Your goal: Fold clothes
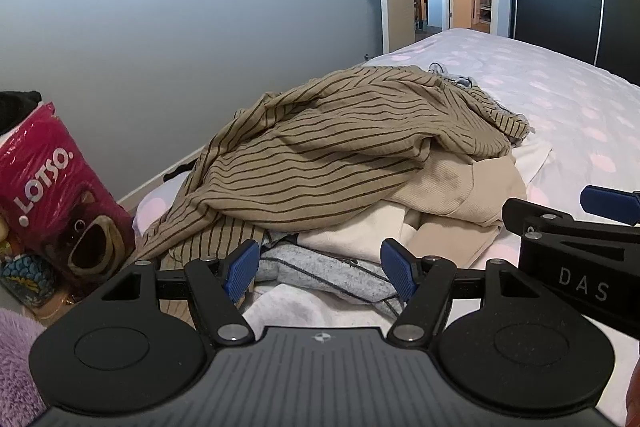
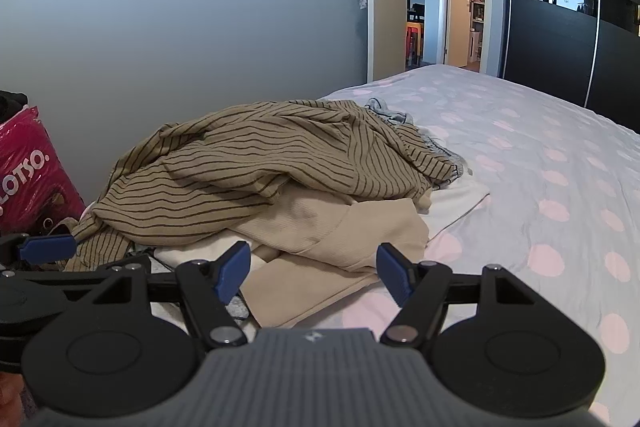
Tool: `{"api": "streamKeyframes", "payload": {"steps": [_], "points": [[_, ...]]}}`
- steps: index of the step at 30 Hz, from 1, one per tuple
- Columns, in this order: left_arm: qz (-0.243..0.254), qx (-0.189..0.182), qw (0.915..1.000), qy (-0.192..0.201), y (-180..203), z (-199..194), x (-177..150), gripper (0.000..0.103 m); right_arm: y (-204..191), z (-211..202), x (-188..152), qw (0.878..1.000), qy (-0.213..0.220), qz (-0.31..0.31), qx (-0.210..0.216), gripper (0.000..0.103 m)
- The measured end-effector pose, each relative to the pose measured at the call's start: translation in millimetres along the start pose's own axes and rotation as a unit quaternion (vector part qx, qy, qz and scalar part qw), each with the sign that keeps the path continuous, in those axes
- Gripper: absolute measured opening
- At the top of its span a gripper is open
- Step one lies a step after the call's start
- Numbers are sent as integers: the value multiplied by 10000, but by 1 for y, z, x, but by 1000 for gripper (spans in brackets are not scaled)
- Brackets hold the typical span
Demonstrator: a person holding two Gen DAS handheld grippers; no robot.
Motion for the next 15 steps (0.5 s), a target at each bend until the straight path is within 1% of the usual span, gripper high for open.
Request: {"api": "streamKeyframes", "payload": {"steps": [3,5,7,9,15], "points": [[125,25,9999,49,5,-1,-1,66,0,0,-1,10000,-16,-6,-14,72],[55,-14,10000,80,4,-3,-6,66,-2,1,0,10000,-28,-19,-32,72],[-51,-71,10000,15,0,-2,-6,66,-4,2,0,10000,-51,-28,-39,72],[-44,-39,9999,-135,1,2,-3,66,-4,5,0,10000,-80,-25,-19,72],[-47,-10,9998,-179,2,2,-3,66,-2,5,-3,10000,-61,-21,17,72]]}}
Point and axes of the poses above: each gripper's, at about its wrist camera, not at the fingertips, and z roughly the way its jaws point, y to its right, x to its top, the point moved 3 cm from there along z, roughly the way its jaws point, and after that the axes turned 1 degree about -z, right-handed, at the moved point
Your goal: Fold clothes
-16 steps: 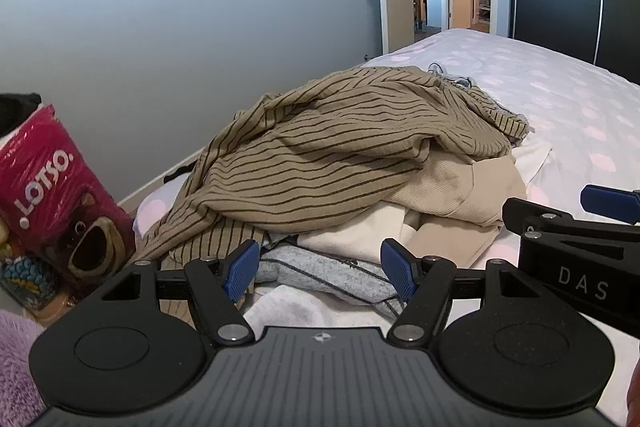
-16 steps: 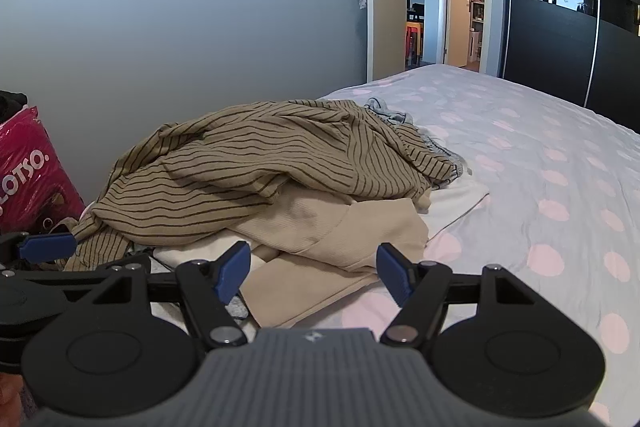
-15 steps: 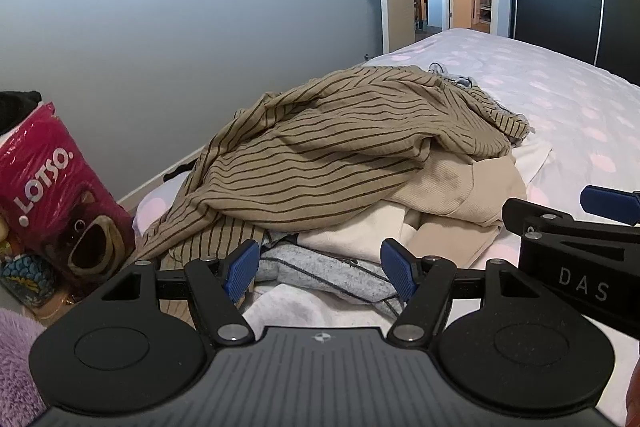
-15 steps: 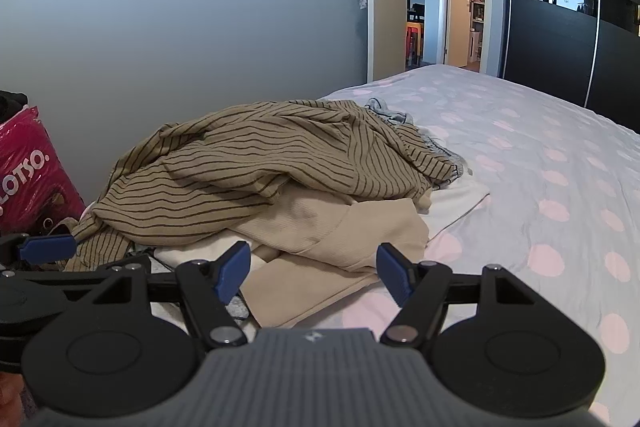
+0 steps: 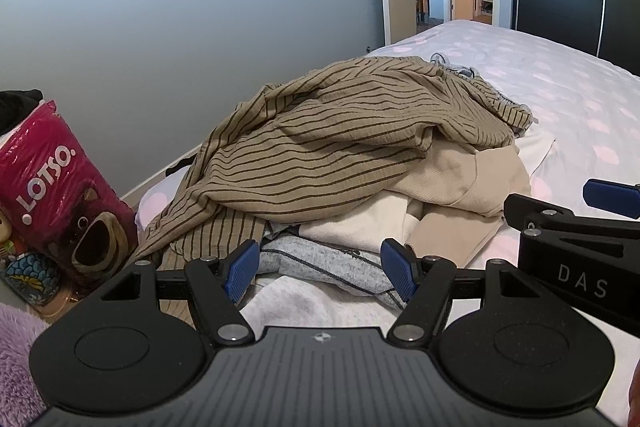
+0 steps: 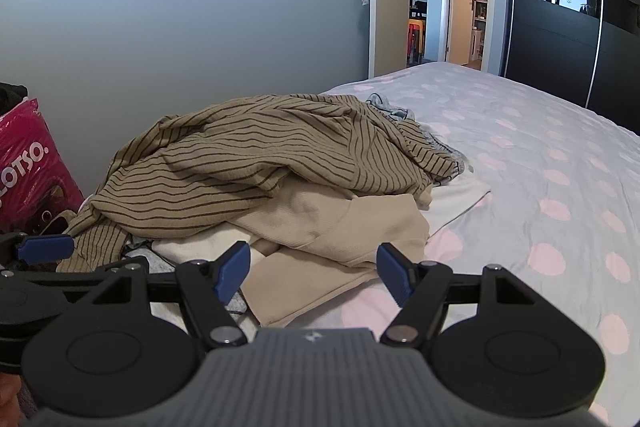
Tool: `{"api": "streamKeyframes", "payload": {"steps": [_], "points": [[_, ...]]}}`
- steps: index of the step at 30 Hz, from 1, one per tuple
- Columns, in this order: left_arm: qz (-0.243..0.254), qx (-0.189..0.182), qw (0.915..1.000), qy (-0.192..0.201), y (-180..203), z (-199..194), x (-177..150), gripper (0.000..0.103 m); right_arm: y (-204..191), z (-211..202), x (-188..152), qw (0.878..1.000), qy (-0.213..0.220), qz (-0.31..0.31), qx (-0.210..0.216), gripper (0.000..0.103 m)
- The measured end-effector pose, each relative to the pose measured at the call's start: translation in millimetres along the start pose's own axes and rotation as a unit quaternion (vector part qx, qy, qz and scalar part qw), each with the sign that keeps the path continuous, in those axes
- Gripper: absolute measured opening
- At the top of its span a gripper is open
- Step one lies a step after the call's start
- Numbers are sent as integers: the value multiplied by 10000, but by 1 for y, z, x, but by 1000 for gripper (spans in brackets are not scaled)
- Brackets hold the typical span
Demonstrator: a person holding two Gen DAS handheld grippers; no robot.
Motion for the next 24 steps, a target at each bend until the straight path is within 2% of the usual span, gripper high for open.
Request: {"api": "streamKeyframes", "payload": {"steps": [24], "points": [[-26,94,9999,-37,0,0,-1,66,-1,1,-1,10000,-47,2,-33,72]]}}
Point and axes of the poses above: each gripper's, at about its wrist camera, not at the fingertips, and z roughly the way its jaws point, y to its right, x to its top, the point moved 3 cm from there along z, roughly the way its jaws point, and after that the axes turned 1 degree about -z, right-handed, at the moved point
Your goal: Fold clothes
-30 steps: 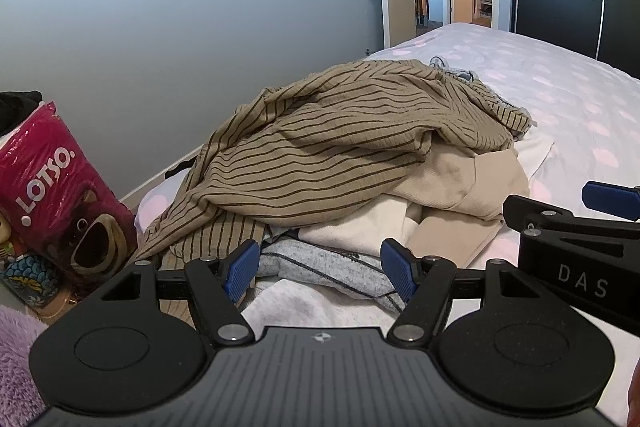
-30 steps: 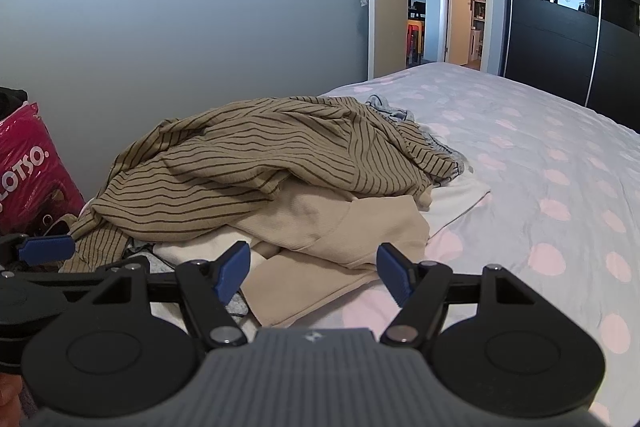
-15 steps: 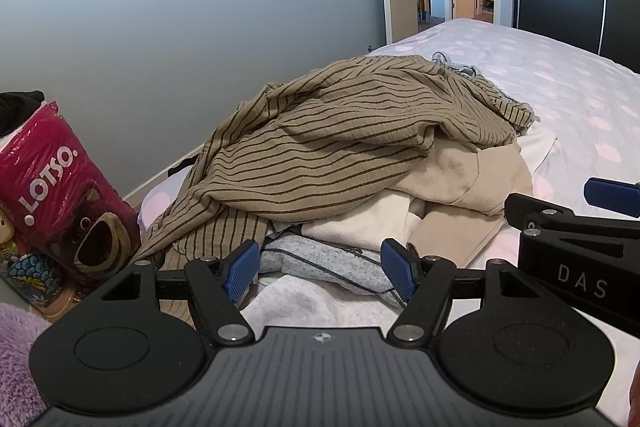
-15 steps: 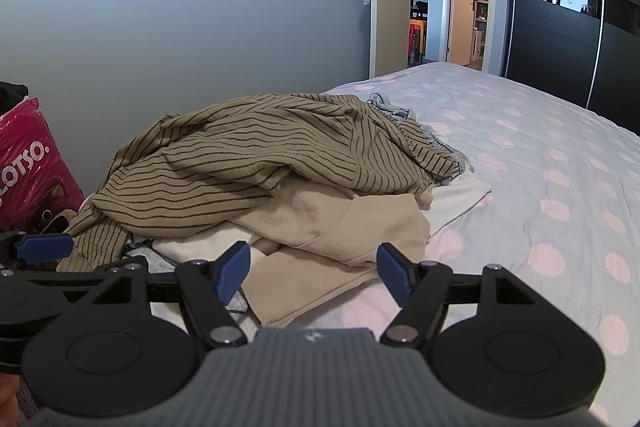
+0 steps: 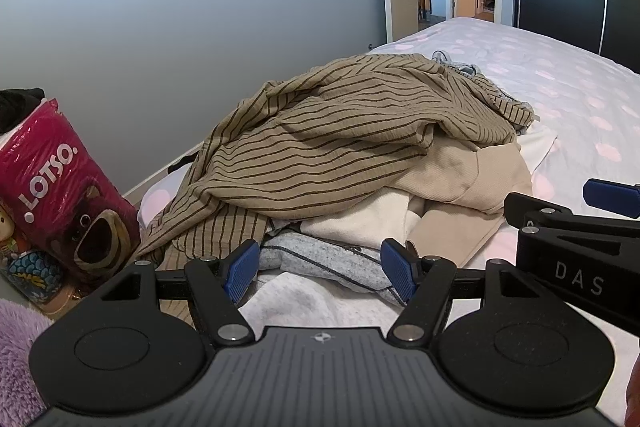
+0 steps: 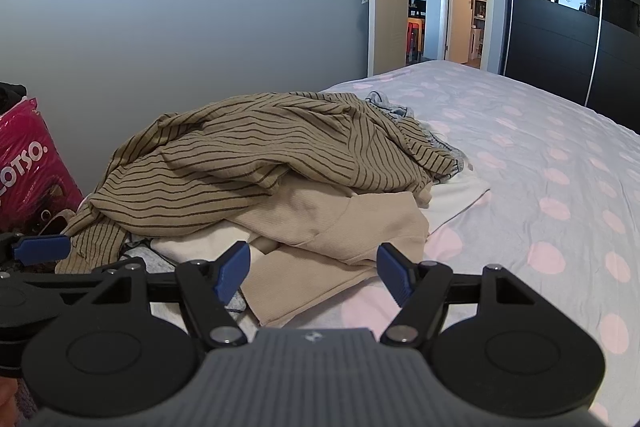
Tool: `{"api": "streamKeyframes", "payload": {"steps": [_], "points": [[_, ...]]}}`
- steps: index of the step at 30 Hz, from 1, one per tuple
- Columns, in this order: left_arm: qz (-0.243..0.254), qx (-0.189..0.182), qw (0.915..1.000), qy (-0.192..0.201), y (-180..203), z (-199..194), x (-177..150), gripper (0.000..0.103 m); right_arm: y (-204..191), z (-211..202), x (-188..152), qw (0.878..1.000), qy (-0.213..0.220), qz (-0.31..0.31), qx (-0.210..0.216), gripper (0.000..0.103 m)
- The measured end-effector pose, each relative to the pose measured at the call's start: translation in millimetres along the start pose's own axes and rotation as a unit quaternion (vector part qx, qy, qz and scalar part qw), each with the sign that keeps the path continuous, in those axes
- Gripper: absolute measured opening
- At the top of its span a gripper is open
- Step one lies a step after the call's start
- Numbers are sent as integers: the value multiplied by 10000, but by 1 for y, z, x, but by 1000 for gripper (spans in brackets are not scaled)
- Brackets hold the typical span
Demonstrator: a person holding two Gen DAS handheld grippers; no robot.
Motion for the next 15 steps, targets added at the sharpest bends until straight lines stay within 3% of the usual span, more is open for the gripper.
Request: {"api": "streamKeyframes", "payload": {"steps": [12,15], "points": [[43,19,10000,-15,1,0,-1,66,-1,2,0,10000,-13,-18,-17,73],[52,27,10000,-20,1,1,-1,66,-1,3,0,10000,-28,-22,-54,77]]}}
Point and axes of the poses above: each gripper's, at about its wrist camera, not at the fingertips, and z roughly the way its jaws point, y to its right, x to its top, the point moved 3 cm from there along z, roughly the way its jaws point, and after that the axes turned 1 degree about -z, right-handed, at the moved point
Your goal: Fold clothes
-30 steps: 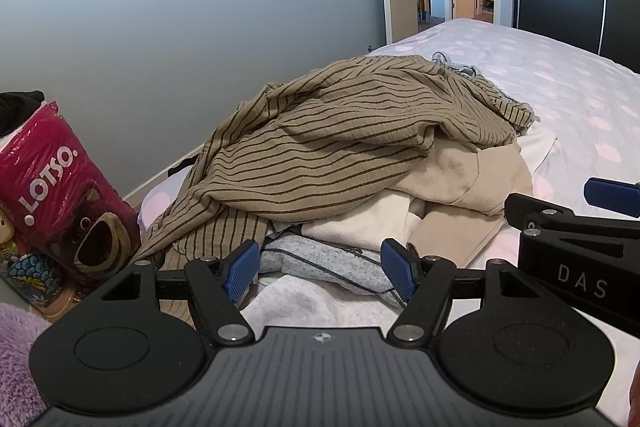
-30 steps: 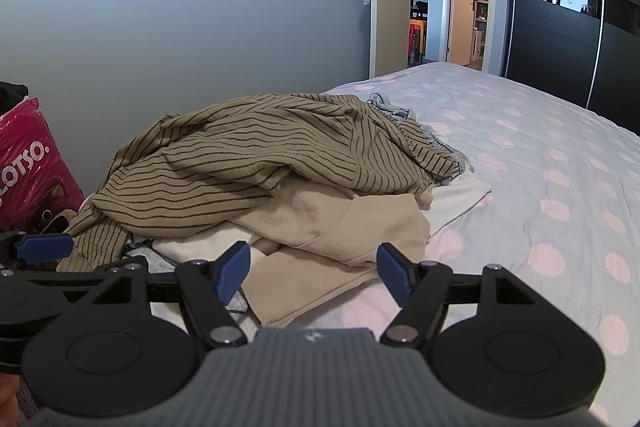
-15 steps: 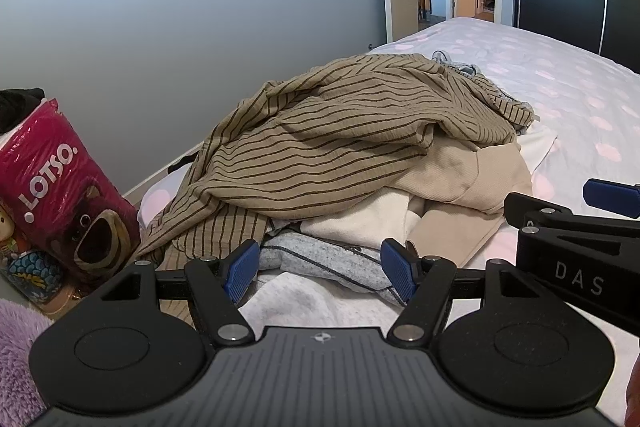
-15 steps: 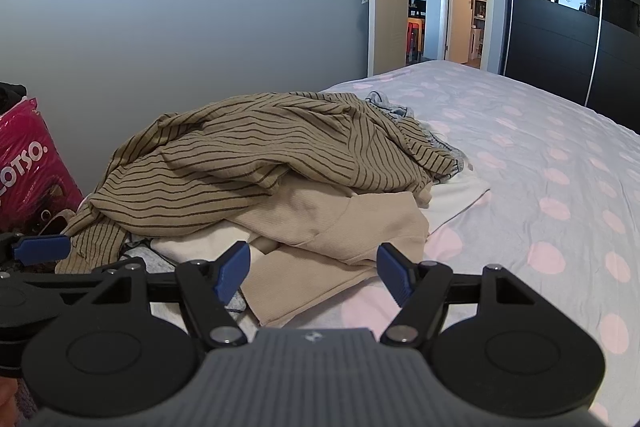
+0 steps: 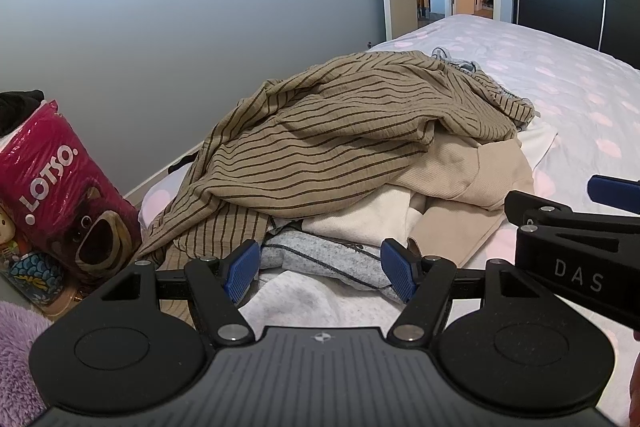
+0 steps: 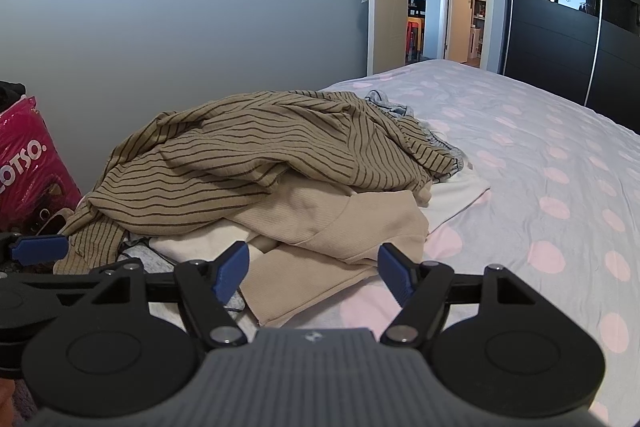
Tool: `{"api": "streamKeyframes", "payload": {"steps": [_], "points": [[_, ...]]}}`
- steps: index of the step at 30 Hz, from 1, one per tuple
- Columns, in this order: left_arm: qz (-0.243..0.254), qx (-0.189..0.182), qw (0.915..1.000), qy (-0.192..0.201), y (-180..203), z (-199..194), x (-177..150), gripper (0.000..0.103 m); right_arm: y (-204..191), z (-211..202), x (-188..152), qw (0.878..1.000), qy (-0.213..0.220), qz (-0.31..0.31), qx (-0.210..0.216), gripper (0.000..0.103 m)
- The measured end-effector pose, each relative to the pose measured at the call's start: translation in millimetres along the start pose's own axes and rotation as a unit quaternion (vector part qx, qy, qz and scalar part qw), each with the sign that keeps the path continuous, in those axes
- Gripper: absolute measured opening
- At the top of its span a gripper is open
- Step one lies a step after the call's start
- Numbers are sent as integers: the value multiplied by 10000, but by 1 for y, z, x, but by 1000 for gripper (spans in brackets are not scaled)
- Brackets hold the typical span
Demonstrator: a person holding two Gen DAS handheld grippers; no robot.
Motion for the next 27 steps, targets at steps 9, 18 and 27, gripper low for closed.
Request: {"api": "streamKeyframes", "payload": {"steps": [9,18,27], "points": [[-22,9,10000,-23,0,1,0,66,1,1,-1,10000,-31,14,-71,80],[-30,-60,10000,-59,-3,5,-1,66,1,3,-3,10000,-35,-7,-88,82],[-19,-285,9993,-236,-16,21,7,63,-2,16,4,9993,-163,86,328,82]]}}
Point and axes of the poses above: each gripper's, at about its wrist camera, not at the fingertips, and z roughly the way its jaws point, y to its right, x to its top, the point moved 3 cm from there along z, roughly the way its jaws point, and after that the axes turned 1 degree about -z, right-handed, at the moved point
